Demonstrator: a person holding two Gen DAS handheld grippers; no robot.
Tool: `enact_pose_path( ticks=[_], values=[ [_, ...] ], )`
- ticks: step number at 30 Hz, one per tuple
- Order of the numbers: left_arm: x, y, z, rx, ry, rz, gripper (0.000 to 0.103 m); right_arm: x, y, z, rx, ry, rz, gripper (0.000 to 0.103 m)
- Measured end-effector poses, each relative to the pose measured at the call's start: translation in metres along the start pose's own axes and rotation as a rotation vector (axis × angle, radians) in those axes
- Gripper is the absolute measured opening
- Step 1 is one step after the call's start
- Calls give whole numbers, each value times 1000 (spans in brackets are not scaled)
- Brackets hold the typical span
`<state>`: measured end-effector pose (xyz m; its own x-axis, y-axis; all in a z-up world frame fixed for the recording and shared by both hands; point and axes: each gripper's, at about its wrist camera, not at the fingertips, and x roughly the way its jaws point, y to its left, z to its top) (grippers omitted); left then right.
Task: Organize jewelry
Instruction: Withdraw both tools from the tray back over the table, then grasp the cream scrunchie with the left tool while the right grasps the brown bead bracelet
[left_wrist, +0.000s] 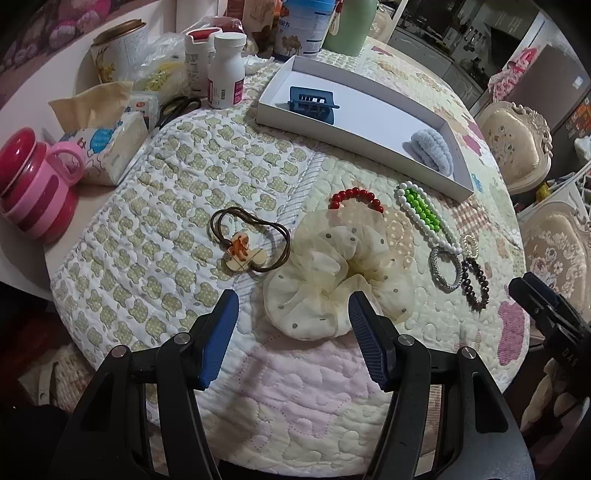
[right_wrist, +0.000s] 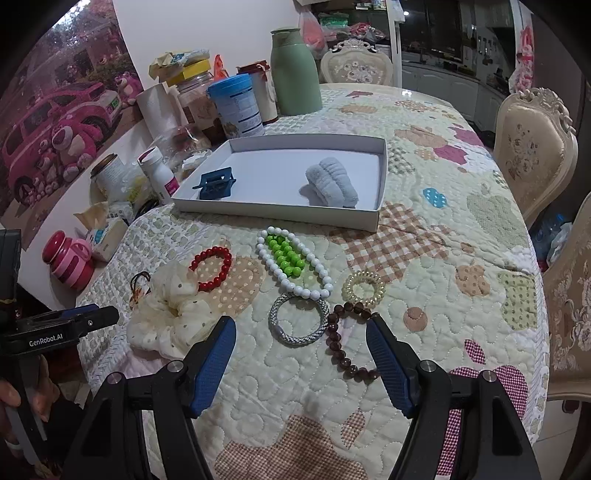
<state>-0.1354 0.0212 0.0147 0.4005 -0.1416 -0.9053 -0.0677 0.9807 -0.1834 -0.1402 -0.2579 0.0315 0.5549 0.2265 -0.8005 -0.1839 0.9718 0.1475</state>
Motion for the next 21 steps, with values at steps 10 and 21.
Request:
enact_pose_path(
  ticks=[10,21],
  values=[
    [13,-6,-1,18,30,-32,67,1,-18,-11,39,-3,-26,71],
    [48,-20,6,3,97,-84,69,27,-49,-21,65,32,-92,49]
  ],
)
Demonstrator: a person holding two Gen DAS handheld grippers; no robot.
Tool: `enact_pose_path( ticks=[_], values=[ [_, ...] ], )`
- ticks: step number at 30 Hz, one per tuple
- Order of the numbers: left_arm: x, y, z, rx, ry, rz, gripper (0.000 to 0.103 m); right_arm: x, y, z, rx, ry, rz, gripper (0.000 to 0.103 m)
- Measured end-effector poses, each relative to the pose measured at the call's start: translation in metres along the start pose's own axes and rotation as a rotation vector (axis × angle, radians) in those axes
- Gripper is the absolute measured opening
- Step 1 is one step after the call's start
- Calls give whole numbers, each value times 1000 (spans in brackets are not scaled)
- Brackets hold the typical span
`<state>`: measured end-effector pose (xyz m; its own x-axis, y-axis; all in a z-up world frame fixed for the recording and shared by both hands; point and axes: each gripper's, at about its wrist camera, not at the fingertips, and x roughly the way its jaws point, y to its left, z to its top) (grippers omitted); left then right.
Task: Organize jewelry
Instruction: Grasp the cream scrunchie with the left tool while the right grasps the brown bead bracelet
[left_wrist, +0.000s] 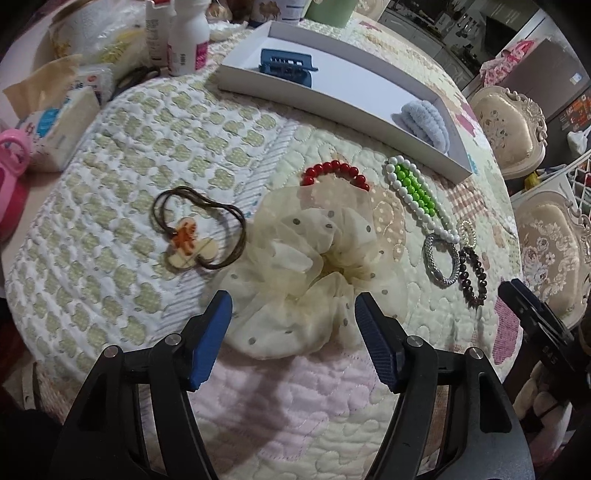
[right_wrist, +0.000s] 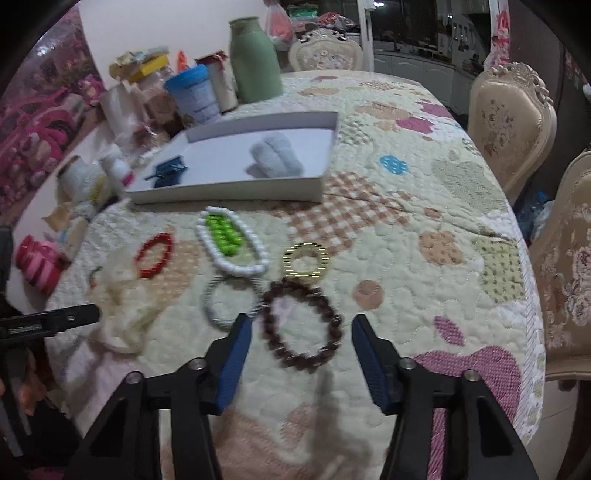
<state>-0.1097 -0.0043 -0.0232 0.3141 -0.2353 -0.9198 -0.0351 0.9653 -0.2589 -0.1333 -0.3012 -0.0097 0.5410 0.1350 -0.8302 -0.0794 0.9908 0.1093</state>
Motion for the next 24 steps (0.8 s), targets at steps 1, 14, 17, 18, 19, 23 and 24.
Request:
enact_pose_path(
  ticks=[1,14,17,18,19,23,24],
  values=[
    [3,-1,1,1,5,-2,69,6,-4,1,6,7,-8,48],
    [23,1,7,-7,4,-6,23,42,-13,0,-44,23,-65,8],
    [20,3,5,-6,-4,-13,15,37,-18,1,-22,20,-39,8],
    [17,3,4,-5,-12,-11,14,33,-18,2,-15,10,-30,8],
    [13,2,4,1,-23,-9,12,28,-18,3,-9,1,-22,8],
    [-9,2,2,12,-51,-30,11,1,-15,8,-15,-49,10,8],
    [-15,1,2,18,-63,-35,11,-4,-14,10,-16,-58,16,8]
  ],
)
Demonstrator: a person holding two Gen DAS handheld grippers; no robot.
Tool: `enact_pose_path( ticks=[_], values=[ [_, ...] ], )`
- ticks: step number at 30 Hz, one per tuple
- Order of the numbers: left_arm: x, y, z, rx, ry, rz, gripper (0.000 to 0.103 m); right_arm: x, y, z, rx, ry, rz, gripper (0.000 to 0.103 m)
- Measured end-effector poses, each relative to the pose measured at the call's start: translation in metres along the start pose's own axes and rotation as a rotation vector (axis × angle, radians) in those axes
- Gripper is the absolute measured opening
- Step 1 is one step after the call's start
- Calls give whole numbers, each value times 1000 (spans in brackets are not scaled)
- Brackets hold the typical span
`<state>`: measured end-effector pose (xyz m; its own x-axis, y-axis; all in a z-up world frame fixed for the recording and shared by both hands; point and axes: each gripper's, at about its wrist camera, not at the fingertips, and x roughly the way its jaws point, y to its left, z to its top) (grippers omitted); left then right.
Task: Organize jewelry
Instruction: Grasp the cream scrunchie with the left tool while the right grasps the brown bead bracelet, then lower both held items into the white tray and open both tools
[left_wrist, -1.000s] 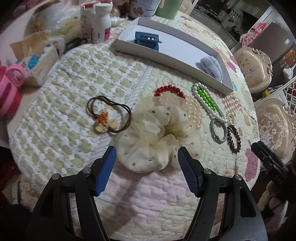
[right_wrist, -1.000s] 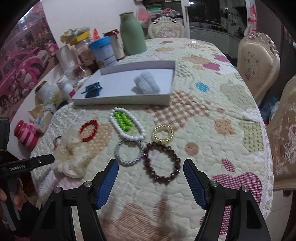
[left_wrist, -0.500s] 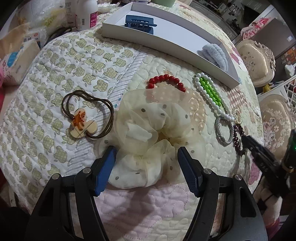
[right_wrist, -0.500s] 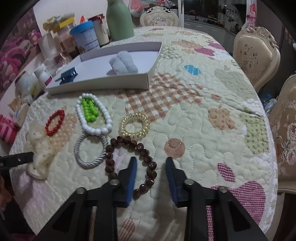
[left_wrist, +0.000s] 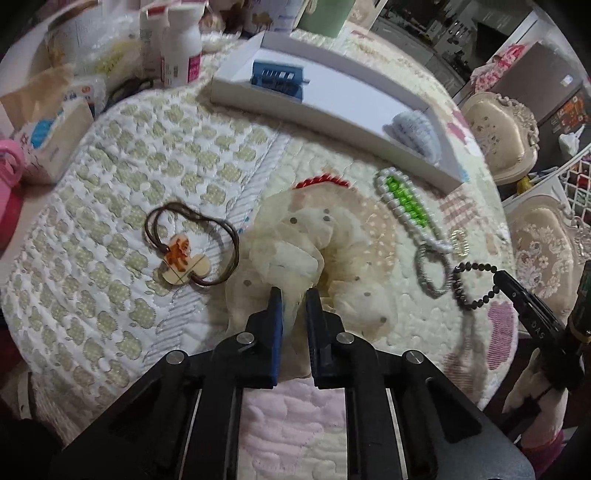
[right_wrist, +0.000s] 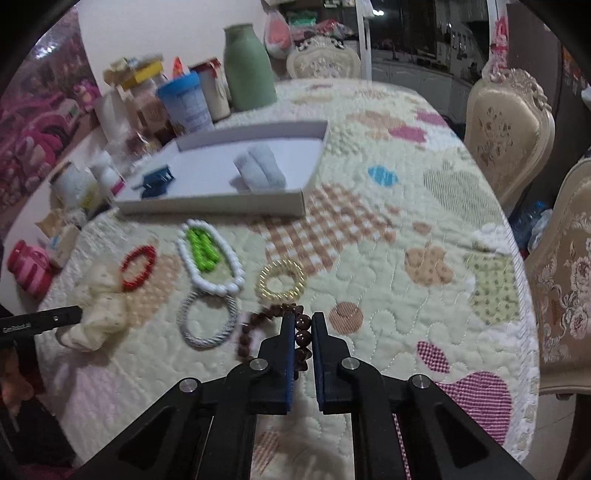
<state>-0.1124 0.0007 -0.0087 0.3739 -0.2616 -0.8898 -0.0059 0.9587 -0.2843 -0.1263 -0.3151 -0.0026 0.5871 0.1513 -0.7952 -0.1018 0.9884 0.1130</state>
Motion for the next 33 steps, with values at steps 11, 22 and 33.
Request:
enact_pose_path(
  ticks=[11,22,33],
  values=[
    [-49,-16,23,42,-125,-16,10,-45,10,24,-41,-97,35,8],
    [-51,-23,63,90,-193,54,10,-49,34,67,-115,-138,67,8],
    [-25,-13,139,112,-204,105,10,2,65,132,-169,-111,102,8]
  ],
)
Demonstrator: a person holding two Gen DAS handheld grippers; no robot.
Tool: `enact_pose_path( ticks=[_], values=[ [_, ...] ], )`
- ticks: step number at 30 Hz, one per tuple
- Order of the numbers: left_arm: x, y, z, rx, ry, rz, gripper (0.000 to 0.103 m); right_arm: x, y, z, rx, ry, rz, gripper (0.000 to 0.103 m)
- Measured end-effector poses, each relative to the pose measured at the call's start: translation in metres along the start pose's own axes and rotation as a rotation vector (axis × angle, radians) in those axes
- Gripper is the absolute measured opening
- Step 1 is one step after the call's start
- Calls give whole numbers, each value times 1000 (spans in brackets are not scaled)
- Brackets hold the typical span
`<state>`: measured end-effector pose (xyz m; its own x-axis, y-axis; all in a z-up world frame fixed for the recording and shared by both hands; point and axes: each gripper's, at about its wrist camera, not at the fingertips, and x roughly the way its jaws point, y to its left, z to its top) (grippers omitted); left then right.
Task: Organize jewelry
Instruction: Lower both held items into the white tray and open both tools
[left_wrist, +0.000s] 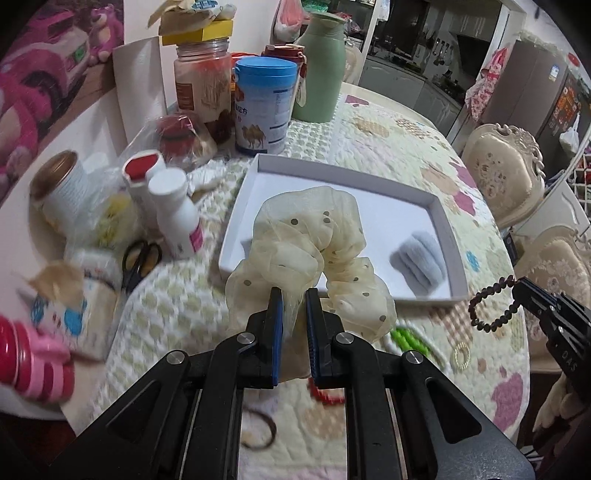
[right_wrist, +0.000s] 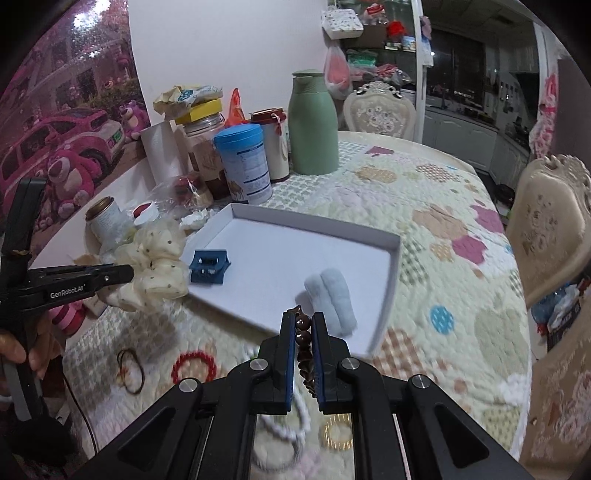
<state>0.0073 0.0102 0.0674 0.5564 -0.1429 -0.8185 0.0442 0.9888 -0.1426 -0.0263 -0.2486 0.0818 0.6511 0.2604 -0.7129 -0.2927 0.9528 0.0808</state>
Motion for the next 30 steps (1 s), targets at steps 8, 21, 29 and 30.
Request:
enact_pose_path(
  ticks=[8,21,29,30],
  values=[
    [51,6,57,-24,39,-13,10,54,-2,57,19,11,26,8],
    [137,4,110,-54,116,10,10,166,-50,91,154,148,22,8],
    [169,10,109,-66,165,40,11,197,-99,64,228,234,-55,8],
    [170,10,108,-68,168,42,11,200,-102,61,226,246,-67,8]
  ],
)
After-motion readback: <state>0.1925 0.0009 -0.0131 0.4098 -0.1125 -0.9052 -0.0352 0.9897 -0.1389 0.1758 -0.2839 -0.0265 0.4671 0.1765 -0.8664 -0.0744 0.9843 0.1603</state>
